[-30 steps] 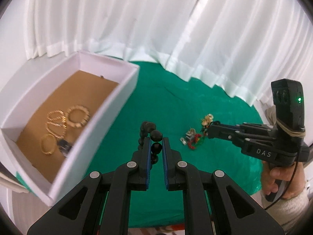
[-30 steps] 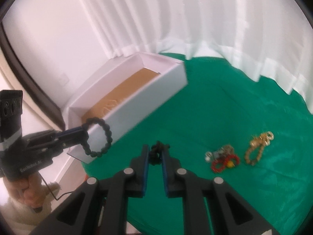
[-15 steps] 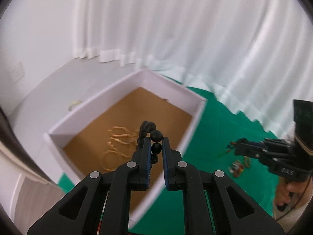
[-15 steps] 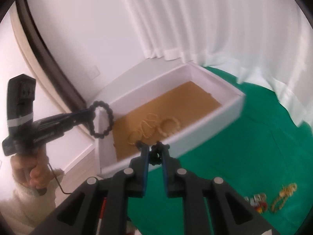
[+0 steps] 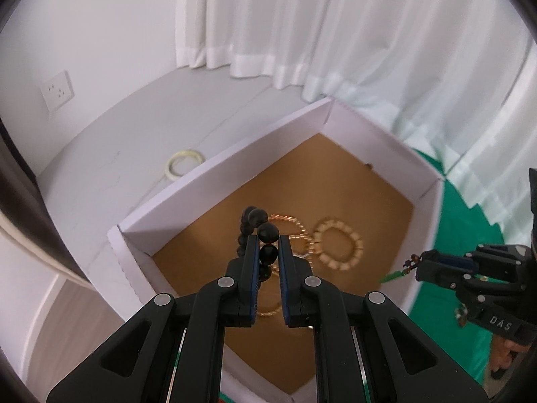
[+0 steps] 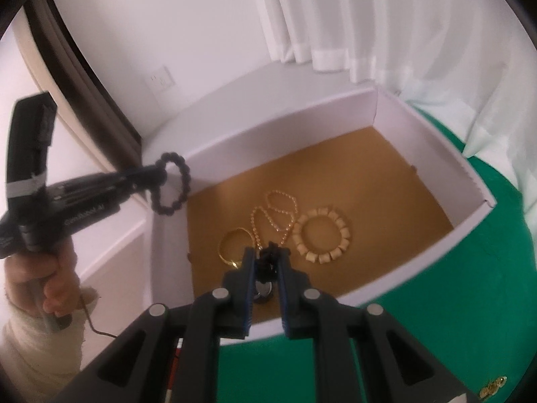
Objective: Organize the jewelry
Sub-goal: 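Carry the black bracelet and green pendant into the white box and open both tools, then withdraw both tools from the box back over the table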
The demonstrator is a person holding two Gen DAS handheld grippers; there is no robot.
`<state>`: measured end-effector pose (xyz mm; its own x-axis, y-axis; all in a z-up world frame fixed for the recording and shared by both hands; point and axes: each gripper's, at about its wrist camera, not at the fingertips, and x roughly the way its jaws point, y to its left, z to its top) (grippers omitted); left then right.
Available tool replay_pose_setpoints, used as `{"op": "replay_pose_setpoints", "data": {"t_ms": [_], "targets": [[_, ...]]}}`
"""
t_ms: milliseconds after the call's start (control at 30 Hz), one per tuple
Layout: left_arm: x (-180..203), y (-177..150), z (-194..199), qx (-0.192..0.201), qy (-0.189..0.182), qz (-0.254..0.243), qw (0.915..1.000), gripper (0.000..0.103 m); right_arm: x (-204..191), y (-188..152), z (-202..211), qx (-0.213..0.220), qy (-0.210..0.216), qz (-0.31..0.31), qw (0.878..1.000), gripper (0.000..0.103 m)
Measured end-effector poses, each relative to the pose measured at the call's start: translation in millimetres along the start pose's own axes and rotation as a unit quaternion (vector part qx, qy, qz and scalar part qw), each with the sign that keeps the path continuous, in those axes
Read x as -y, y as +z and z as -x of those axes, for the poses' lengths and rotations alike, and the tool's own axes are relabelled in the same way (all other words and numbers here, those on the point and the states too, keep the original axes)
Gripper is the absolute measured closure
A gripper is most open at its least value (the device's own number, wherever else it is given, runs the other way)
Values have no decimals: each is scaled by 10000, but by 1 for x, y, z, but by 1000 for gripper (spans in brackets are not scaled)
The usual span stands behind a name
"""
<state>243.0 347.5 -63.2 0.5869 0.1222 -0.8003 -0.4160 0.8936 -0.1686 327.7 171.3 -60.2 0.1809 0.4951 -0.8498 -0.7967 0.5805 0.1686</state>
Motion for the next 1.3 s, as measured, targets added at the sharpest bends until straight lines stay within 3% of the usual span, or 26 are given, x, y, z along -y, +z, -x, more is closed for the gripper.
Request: {"op": "replay_pose_setpoints", "data": {"t_ms": [267, 300, 333, 367, 400, 433, 567, 733, 933, 1100, 1300], "targets": [[-16, 0, -50, -353, 359, 152, 9986, 92, 6, -4, -51, -538, -116, -86, 9984, 89], [-17, 0, -54, -397, 455, 164, 9980, 85, 7, -5, -52, -547, -146, -94, 9984, 81], [-17, 0, -55, -438, 532, 192, 9974, 69, 8, -6, -48, -483, -200, -109, 9986, 72], [-18, 0, -52, -414, 564, 250, 9972, 60, 8, -7, -42, -380, -269, -114, 9989, 56], [-19, 0, -47, -324, 550, 276, 9976, 47, 7, -6, -33, -243, -350, -98, 9990, 52], [-19, 0, -41, -262, 546, 273, 9978, 42, 4, -6, -21, -80, -437, -49, 9990, 52], [-4, 1, -7, 60, 405, 146, 9991, 35, -5, -4, 29, 473, -678, 87, 9965, 44], [39, -6, 51, 620, 94, -292, 9976, 25, -10, -20, 96, 1182, -958, -38, 9883, 43], [108, -47, 102, 1068, -497, -945, 9885, 17, 3, -82, 154, 1674, -1172, -477, 9777, 42], [167, -94, 111, 983, -1055, -1341, 9804, 17, 17, -145, 180, 1894, -1734, -743, 9636, 42], [237, -150, 97, 765, -1298, -1820, 9717, 17, 51, -232, 207, 2016, -2546, -1329, 9364, 42]]}}
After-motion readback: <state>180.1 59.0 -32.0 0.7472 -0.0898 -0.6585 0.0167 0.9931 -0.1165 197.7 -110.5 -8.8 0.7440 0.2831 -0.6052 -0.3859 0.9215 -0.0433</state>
